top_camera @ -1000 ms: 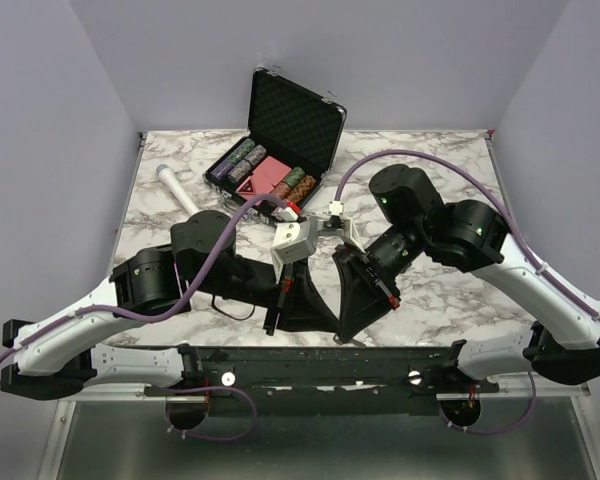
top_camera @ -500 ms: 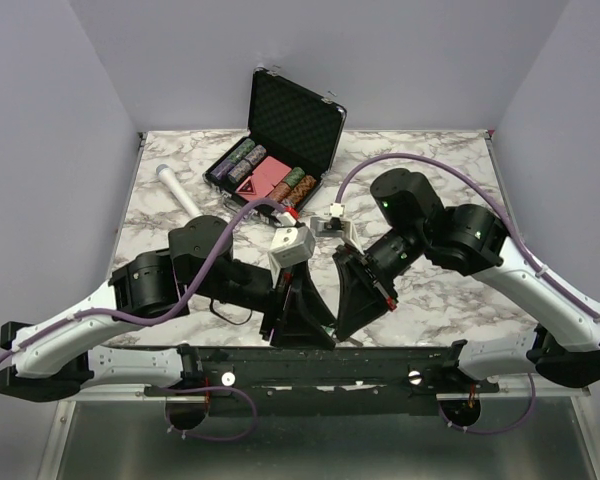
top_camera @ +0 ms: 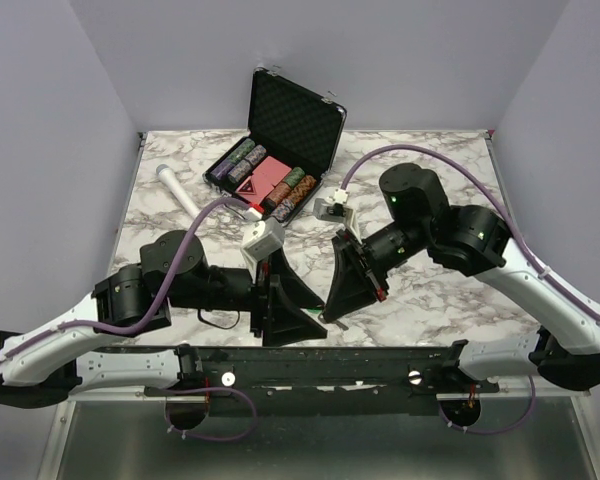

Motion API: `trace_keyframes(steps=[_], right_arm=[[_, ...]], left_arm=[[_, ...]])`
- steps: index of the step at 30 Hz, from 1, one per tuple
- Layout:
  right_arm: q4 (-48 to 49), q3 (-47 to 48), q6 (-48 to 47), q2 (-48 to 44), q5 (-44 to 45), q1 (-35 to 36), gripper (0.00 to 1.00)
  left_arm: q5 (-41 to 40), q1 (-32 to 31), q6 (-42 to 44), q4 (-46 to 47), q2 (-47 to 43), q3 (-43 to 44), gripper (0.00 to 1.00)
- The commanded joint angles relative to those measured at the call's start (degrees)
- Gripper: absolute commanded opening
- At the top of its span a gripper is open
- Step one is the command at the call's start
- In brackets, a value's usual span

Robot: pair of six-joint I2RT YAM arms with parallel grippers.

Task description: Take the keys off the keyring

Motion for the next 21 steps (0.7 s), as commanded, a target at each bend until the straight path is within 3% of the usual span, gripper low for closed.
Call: trace_keyframes(steps=[1,14,21], right_arm=[[9.34,-0.97,2.54,-1.89,3.41,-0.44,0.01],[13.47,-2.37,5.96,-4.96,6.84,-0.44,0.01],[18.04,-7.03,7.64,-9.62,15.1,-0.44,0.01]], left_arm=[[-12.69,-0.42,-3.43,2.01,-1.36,-2.47,0.69],[-26.59,-0.77,-6.77,8.86,-8.39,-6.68,0.74],[-30.63,-3.58,-7.13,16.33,-13.67,-10.72,0.72]])
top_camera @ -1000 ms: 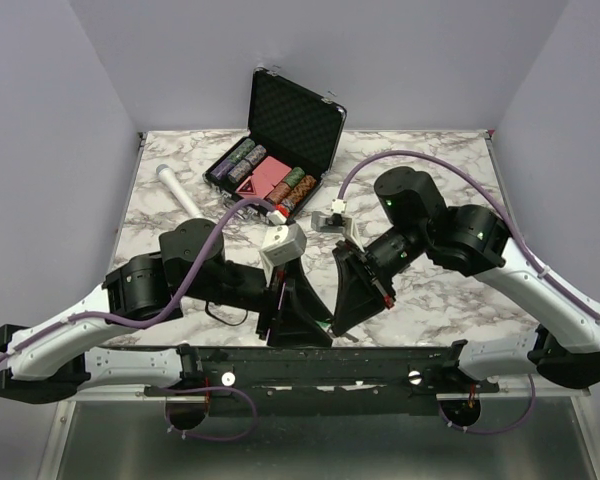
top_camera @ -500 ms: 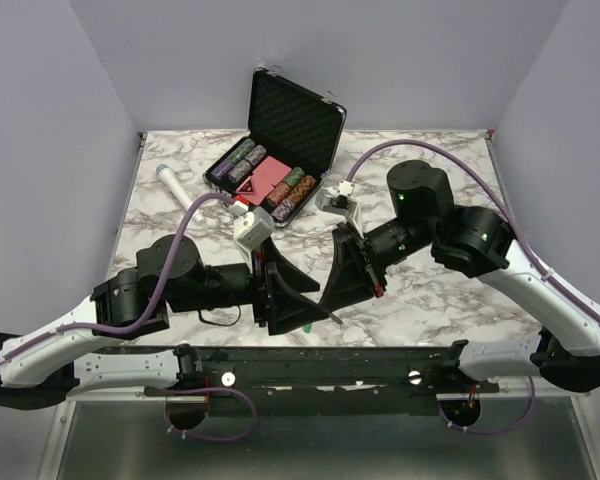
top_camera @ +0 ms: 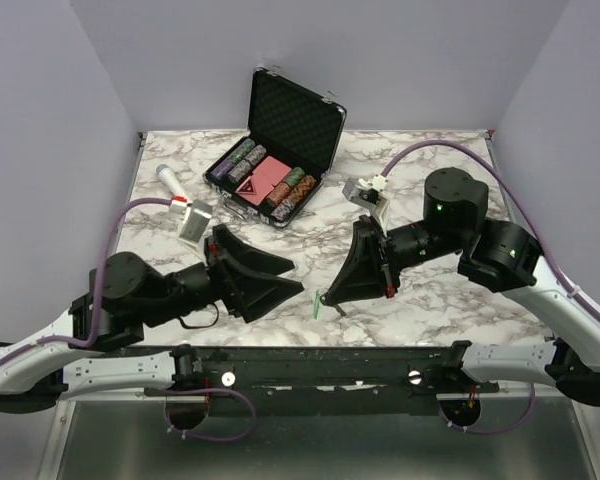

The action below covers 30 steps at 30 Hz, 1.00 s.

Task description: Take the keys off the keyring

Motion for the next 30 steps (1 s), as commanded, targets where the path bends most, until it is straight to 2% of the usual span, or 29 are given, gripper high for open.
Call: trace_keyframes(steps=[1,4,9,12,14,16,18,19,22,24,27,30], right_arm=[[5.32,-3.05,2.43,-3.24,7.38,0.02,0.01],[11.11,-6.65,6.29,-5.0,10.19,0.02,0.01],[26.57,-16.57,17.97,-9.65,15.21,0.02,0.01],[31.78,-23.51,26.41,-14.56,28.52,0.02,0.01],[22.8,-24.77,32.3,-17.12,42.56,0.02,0.01],[5.33,-21.1,36.44,-15.82,55.93,0.02,0.01],[-10.51,-18.27,39.78,-12.75,62.74,0.02,0.01],[-14.58,-17.91,40.14,-11.08,63.55,0.02,0.01],[-23.11,-18.44,38.57,-5.55,60.67,0.02,0.01],[-24.89,-18.7,35.94,-1.42,56.89,0.02,0.01],[-25.69,-18.7,29.62,4.65,46.98,-0.06,0.01],[-29.37,-17.48,24.34,11.59,41.6,-0.06,0.01]], left_arm=[[-5.59,-2.75,0.26,7.46,-3.29,-2.33,0.72],[-6.29,-3.11,2.46,8.87,-3.82,-3.21,0.72],[-6.64,-3.19,6.32,13.43,-2.94,-4.36,0.72],[-10.15,-3.28,7.03,15.19,-1.45,-4.97,0.72],[-12.96,-3.19,6.16,15.03,-0.75,-5.06,0.72],[-15.07,-3.19,5.19,13.89,-0.74,-5.15,0.72],[-18.14,-3.19,3.0,10.83,-0.92,-5.15,0.71],[-19.99,-3.19,1.43,8.54,-1.01,-4.89,0.7],[-24.3,-3.19,-5.59,-1.37,-0.66,-3.14,0.7],[-26.77,-3.19,-9.82,-9.54,-0.13,-1.03,0.7],[-27.92,-3.19,-15.01,-18.0,-0.04,1.17,0.69],[-28.09,-3.11,-19.76,-25.29,0.39,3.98,0.69]])
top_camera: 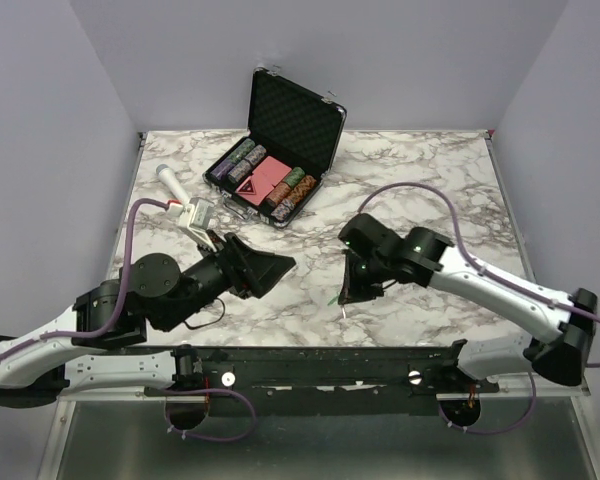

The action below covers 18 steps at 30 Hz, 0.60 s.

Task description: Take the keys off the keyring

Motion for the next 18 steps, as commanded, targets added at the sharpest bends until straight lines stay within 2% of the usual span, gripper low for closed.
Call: trace_keyframes(steps=[1,4,8,12,14,18], right_arm=[[-9.95,1.3,-8.59,6.71,-10.3,0.11,0.01],[-5.58,2.89,-9.56,7.87,-16.7,-1.2,0.01],[10.57,0.87,-4.57,5.06,-29.63,-5.51,0.01],[24.38,-1.5,3.25,-1.0,-24.22,-5.95,0.01],[24.94,-2.47,6.86,-2.41,-19.83,-7.09,0.01],[26.16,-1.86,5.91,-2.94,-19.46,-7.8,0.01]], left_arm=[[-4.05,-0.33,-10.41,-17.44,0.44,5.1,0.7],[-2.91,-0.33,-12.61,-21.84,1.41,7.83,0.7],[-1.06,-0.33,-13.67,-24.31,2.2,9.5,0.7],[-2.2,-0.33,-16.83,-24.67,0.19,8.63,0.7],[-2.64,-0.33,-16.4,-22.4,-1.66,7.58,0.7],[-3.7,-0.33,-14.47,-17.12,-4.12,4.59,0.69]])
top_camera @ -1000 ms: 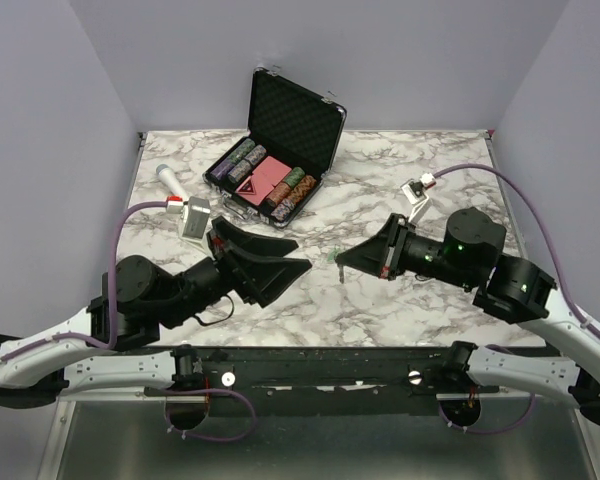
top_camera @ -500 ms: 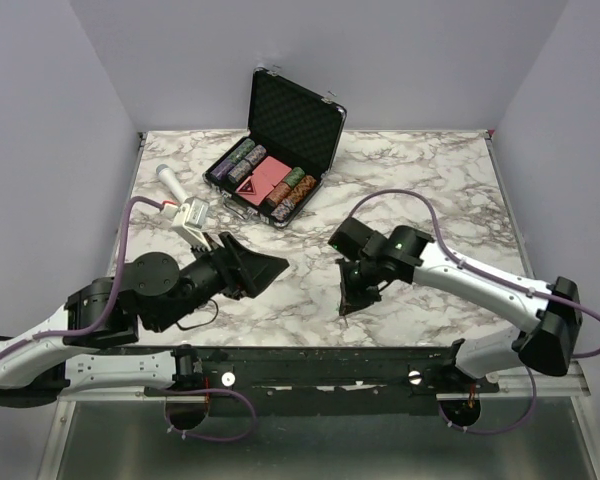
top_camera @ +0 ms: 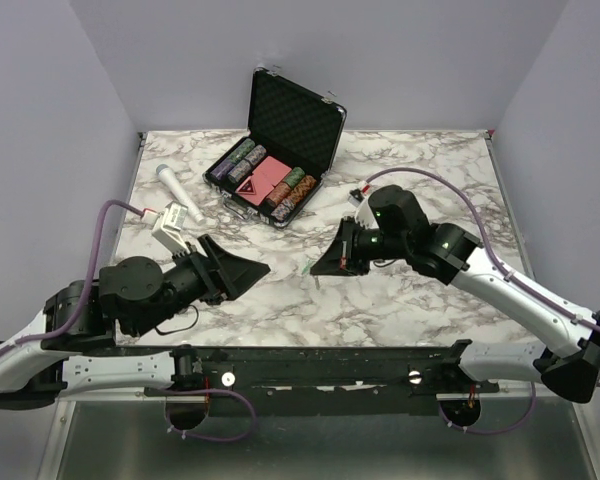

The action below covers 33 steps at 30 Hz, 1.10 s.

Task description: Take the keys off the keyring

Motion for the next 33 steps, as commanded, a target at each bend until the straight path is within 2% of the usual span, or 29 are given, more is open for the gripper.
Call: trace_keyframes(steps=[1,4,6,9,12,14,18,22,28,33], right_arm=[[6.73,-0.61,3.3,-1.08,3.94,-0.7,0.01],[7.62,0.88,2.7,-4.25,7.56,-0.7,0.01],[8.06,1.84,-0.27,-5.74,7.4,-0.7,0.01],[14.81,1.06,-4.42,-7.59,0.65,-0.7,0.01],[15.62,2.64,-7.58,-6.81,-4.28,-0.69,0.01],[16.05,2.9,-8.38,-6.72,-5.96,-0.7,0.01],[18.69,3.08,-8.56,-6.11,-10.79,-0.7,0.01],[21.59,2.38,-7.33,-6.54,-11.68,-0.7,0.01],[24.32,2.2,-6.27,-7.16,-12.74,-0.7,0.01],[25.02,2.46,-6.18,-7.16,-14.31,-0.7,0.01]], left_arm=[[-2.6,-0.33,0.66,5.11,-3.08,-2.89,0.7],[-3.39,-0.33,2.33,6.97,-3.52,-4.3,0.68],[-3.75,-0.42,3.55,7.76,-3.52,-4.48,0.62],[-3.05,-0.24,9.51,13.79,-3.96,-5.96,0.6],[-0.51,0.8,14.27,22.06,-4.57,-8.16,0.6],[4.04,4.13,16.56,25.23,-4.49,-8.96,0.6],[18.28,11.26,20.34,31.12,-2.73,-8.87,0.6],[26.55,14.34,22.19,35.79,-0.19,-9.22,0.59],[29.74,16.45,21.84,38.87,1.93,-9.84,0.53],[33.16,16.9,21.84,41.59,1.67,-12.21,0.52]])
